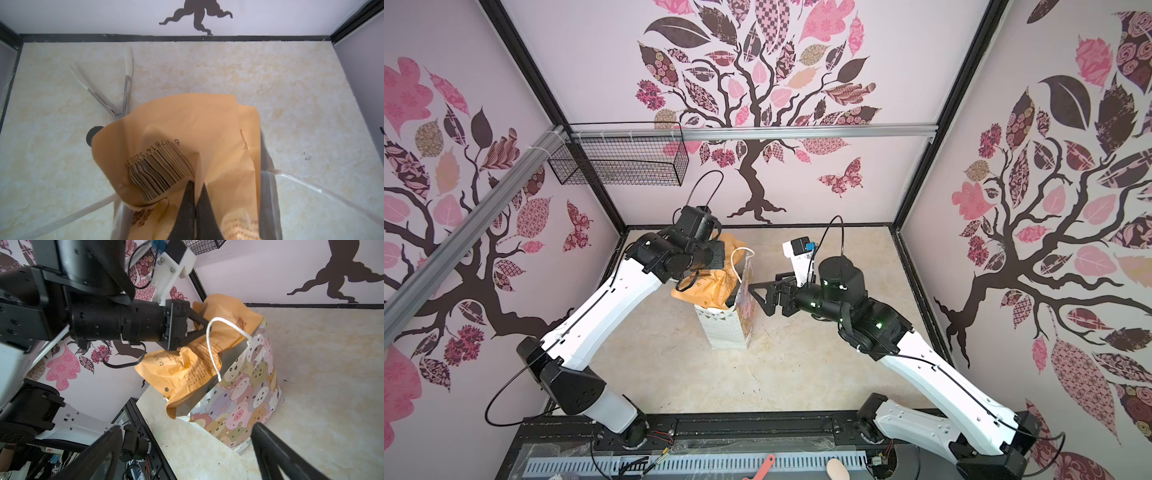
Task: Take the snacks out of the paper bag
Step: 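Lift the tan wrapper out of the bag with the left gripper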
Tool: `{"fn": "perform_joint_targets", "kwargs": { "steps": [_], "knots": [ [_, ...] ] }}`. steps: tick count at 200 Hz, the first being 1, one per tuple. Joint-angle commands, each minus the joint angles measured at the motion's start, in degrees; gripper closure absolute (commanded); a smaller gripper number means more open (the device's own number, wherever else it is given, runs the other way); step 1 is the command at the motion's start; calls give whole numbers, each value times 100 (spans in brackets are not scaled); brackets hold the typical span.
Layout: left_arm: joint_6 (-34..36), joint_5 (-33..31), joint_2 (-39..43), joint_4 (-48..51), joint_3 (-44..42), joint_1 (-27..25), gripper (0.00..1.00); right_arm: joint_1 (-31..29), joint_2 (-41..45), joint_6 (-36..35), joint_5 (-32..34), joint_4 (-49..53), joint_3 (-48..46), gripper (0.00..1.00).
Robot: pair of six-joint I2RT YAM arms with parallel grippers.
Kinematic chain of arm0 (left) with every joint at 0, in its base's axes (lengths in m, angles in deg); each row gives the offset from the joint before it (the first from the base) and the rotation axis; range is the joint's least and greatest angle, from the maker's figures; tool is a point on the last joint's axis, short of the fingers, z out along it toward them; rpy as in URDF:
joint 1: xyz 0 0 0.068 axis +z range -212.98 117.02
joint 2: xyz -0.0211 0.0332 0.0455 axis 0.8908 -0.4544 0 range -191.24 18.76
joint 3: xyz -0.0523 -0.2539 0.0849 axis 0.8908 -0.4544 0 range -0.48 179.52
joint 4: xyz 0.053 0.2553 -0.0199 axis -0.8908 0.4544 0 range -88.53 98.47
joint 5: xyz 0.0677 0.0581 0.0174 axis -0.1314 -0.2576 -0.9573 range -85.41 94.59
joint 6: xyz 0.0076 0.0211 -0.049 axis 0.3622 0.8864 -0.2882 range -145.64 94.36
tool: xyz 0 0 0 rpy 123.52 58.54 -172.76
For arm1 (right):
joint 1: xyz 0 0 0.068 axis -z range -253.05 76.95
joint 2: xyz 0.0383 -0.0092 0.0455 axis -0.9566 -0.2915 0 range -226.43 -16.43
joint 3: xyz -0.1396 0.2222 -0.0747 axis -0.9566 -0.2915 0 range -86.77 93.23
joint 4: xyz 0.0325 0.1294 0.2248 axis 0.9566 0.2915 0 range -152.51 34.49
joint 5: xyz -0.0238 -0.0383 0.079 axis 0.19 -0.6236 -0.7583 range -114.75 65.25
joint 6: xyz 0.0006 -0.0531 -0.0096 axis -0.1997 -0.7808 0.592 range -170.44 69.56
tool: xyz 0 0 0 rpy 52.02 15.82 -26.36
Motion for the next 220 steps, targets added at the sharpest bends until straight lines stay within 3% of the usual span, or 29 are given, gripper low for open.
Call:
{"fn": "perform_joint_targets", "kwargs": {
  "steps": [1,81,119,137,175,220],
  "knots": [
    [71,-108,313,-119,423,1,100,1,60,-4,136,-156,9,0],
    [55,-339,842,-321,1012,-65,100,6,131,66,354,-467,89,0],
    [229,-327,1360,-1124,780,-622,100,0,147,126,379,-793,124,0],
    [123,-42,1476,-1442,575,-815,100,3,64,183,190,-929,226,0],
    [-162,467,1643,-2388,-188,-824,100,5,54,611,-886,-2037,-14,0],
    [-330,691,1357,-2448,-188,-839,100,2,-147,976,-713,-2293,-36,0]
  ]
}}
